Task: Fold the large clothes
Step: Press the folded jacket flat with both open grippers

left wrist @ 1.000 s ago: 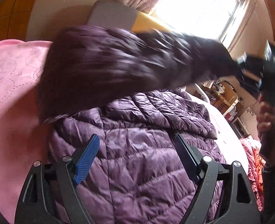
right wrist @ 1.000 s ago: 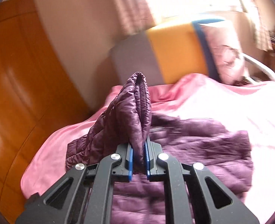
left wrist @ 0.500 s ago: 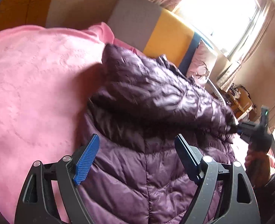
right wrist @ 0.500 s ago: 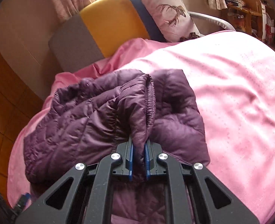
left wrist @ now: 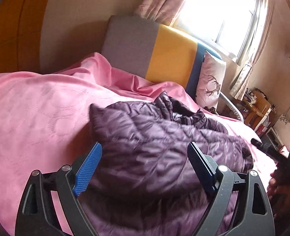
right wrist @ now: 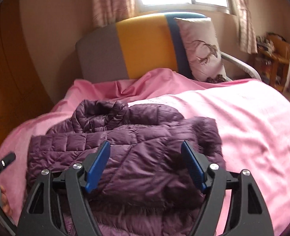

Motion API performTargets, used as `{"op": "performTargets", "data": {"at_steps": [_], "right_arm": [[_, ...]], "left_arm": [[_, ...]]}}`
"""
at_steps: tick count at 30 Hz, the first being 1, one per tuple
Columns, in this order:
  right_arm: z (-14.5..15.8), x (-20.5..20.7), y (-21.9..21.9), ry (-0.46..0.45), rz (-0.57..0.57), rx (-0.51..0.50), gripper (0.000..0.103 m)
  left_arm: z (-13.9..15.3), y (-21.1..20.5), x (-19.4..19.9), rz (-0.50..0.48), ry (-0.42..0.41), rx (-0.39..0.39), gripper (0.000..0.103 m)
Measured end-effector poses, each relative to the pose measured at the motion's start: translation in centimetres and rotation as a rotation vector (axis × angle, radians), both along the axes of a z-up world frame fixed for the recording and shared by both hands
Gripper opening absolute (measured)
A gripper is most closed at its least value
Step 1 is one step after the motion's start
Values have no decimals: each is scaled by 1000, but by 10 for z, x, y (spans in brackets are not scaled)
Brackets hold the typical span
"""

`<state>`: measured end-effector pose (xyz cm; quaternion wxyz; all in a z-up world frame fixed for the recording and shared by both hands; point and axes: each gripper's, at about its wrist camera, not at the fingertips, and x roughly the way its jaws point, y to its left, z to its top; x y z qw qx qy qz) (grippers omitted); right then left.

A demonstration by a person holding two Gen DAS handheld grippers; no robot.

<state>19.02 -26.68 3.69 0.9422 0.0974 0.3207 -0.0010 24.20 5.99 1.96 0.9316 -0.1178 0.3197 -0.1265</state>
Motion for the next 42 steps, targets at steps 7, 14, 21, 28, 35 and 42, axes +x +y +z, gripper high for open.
{"op": "performTargets", "data": {"at_steps": [7, 14, 21, 28, 35, 42], "right_arm": [[-55, 56, 9, 161, -9, -98, 84], [-89, 71, 10, 197, 4, -132, 89], [-105, 81, 18, 233, 5, -177, 89], [-103, 78, 16, 217, 5, -165, 90], [-50, 47, 25, 45, -6, -168, 90], [-48, 76, 98, 92, 200, -244, 89]], "left_arm": [[-29, -19, 59, 8, 87, 13, 87], [-80, -22, 83, -36, 162, 64, 87], [-90, -27, 89, -22, 176, 113, 86], [-59, -40, 66, 58, 113, 235, 86], [-28, -70, 31, -27, -11, 250, 86], [-57, -72, 43, -24, 102, 184, 88]]}}
